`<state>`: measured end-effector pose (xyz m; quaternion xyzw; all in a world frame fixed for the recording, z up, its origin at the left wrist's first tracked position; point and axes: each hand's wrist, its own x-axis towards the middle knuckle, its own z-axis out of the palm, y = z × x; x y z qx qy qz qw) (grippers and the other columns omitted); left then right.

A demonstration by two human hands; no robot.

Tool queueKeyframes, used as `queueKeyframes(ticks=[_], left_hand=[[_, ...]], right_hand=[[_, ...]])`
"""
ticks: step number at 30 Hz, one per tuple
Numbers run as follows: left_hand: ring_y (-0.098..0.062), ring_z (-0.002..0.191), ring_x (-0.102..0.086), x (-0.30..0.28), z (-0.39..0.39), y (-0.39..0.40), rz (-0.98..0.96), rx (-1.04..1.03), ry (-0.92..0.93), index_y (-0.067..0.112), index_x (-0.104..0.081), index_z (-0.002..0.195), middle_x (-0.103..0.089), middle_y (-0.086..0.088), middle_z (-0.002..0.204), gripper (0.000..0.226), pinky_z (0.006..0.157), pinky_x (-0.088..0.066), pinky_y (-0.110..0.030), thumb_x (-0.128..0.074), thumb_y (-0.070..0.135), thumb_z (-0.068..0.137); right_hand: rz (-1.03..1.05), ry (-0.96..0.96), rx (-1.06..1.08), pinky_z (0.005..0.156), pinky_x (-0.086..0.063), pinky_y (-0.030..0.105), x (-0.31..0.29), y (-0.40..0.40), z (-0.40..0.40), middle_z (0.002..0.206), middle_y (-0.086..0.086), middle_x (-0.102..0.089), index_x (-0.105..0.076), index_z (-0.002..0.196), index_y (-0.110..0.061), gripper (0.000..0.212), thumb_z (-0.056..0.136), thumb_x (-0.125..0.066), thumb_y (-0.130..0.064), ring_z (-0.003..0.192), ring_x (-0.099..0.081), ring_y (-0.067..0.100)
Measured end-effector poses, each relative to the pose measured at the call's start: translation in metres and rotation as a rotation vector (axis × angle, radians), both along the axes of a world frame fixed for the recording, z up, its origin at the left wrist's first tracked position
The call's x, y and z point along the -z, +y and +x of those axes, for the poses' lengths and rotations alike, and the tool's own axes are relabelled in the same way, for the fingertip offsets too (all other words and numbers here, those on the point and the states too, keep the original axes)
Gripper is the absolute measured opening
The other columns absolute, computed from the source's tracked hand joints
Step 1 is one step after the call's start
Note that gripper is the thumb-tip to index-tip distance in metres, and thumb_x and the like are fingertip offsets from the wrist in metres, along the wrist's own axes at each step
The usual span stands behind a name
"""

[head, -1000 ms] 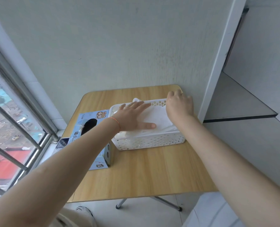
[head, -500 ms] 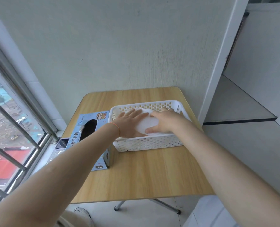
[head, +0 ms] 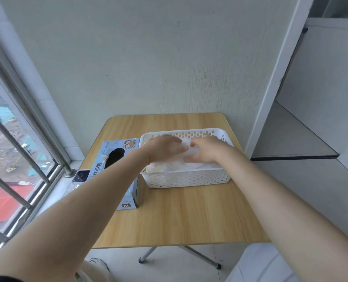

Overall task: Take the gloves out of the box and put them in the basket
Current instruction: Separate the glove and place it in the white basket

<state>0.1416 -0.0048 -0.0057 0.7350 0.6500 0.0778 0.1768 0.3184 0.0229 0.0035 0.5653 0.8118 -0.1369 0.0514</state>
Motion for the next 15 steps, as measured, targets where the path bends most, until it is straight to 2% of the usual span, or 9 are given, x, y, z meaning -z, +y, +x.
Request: queueKeyframes(ticks=[1,3,5,7,9,11,13,15], left_hand=[[-0.016,0.130,-0.046,-0.003,-0.008,-0.003,0.109,-0.042,-0.123,0.033,-0.062,0.124,-0.052,0.010,0.137,0.047,0.111,-0.033,-0.039,-0.049,0.063,0.090],[-0.017,0.115,-0.054,-0.008,-0.026,-0.014,0.322,-0.108,-0.191,0.033,-0.069,0.108,-0.056,0.006,0.124,0.029,0.099,-0.045,-0.039,-0.054,0.050,0.092],[-0.020,0.095,-0.059,-0.017,-0.043,-0.028,0.413,-0.262,-0.088,0.026,-0.069,0.097,-0.057,0.003,0.110,0.021,0.079,-0.051,-0.035,-0.050,0.036,0.093],[-0.025,0.082,-0.060,-0.023,-0.062,-0.043,0.340,-0.444,0.046,0.015,-0.065,0.095,-0.059,-0.002,0.097,0.022,0.067,-0.048,-0.030,-0.045,0.026,0.093],[-0.025,0.069,-0.060,-0.023,-0.081,-0.056,0.122,-0.532,0.121,0.007,-0.059,0.092,-0.061,-0.006,0.078,0.023,0.061,-0.044,-0.027,-0.042,0.022,0.093],[-0.025,0.057,-0.058,-0.019,-0.089,-0.066,-0.109,-0.536,0.016,0.005,-0.049,0.080,-0.060,-0.010,0.065,0.020,0.053,-0.040,-0.023,-0.037,0.016,0.092],[-0.026,0.053,-0.056,-0.013,-0.090,-0.072,-0.228,-0.530,-0.128,0.008,-0.043,0.073,-0.056,-0.013,0.064,0.022,0.047,-0.039,-0.020,-0.037,0.011,0.094],[-0.023,0.050,-0.058,-0.006,-0.091,-0.071,-0.210,-0.532,-0.205,0.008,-0.047,0.076,-0.057,-0.011,0.065,0.023,0.043,-0.044,-0.021,-0.040,0.011,0.097]], right_hand=[[0.071,0.003,-0.010,0.094,-0.037,0.038,-0.004,-0.002,-0.002,0.140,0.004,-0.040,-0.049,0.133,-0.029,0.063,0.082,-0.056,-0.066,0.128,-0.039,0.025],[0.204,0.112,-0.041,0.092,-0.037,0.037,-0.012,-0.011,-0.008,0.127,0.004,-0.047,-0.060,0.118,-0.024,0.045,0.091,-0.051,-0.059,0.121,-0.043,0.023],[0.174,0.288,-0.060,0.079,-0.043,0.033,-0.022,-0.027,-0.018,0.106,-0.001,-0.056,-0.065,0.098,-0.019,0.042,0.090,-0.053,-0.058,0.100,-0.055,0.020],[0.014,0.329,-0.109,0.072,-0.046,0.030,-0.034,-0.044,-0.033,0.095,-0.007,-0.060,-0.067,0.091,-0.018,0.045,0.083,-0.062,-0.061,0.088,-0.059,0.017],[-0.083,0.154,-0.205,0.076,-0.049,0.030,-0.043,-0.059,-0.050,0.096,-0.009,-0.062,-0.066,0.090,-0.021,0.047,0.073,-0.070,-0.065,0.088,-0.060,0.014],[-0.103,-0.088,-0.263,0.067,-0.048,0.030,-0.044,-0.069,-0.065,0.086,-0.005,-0.061,-0.062,0.082,-0.016,0.044,0.073,-0.074,-0.057,0.079,-0.060,0.018],[-0.037,-0.286,-0.283,0.058,-0.042,0.028,-0.038,-0.077,-0.080,0.074,-0.001,-0.053,-0.055,0.075,-0.013,0.029,0.081,-0.073,-0.035,0.070,-0.052,0.020],[0.051,-0.381,-0.273,0.054,-0.038,0.025,-0.032,-0.083,-0.090,0.080,-0.001,-0.053,-0.057,0.085,-0.015,0.007,0.085,-0.063,-0.012,0.070,-0.049,0.019]])
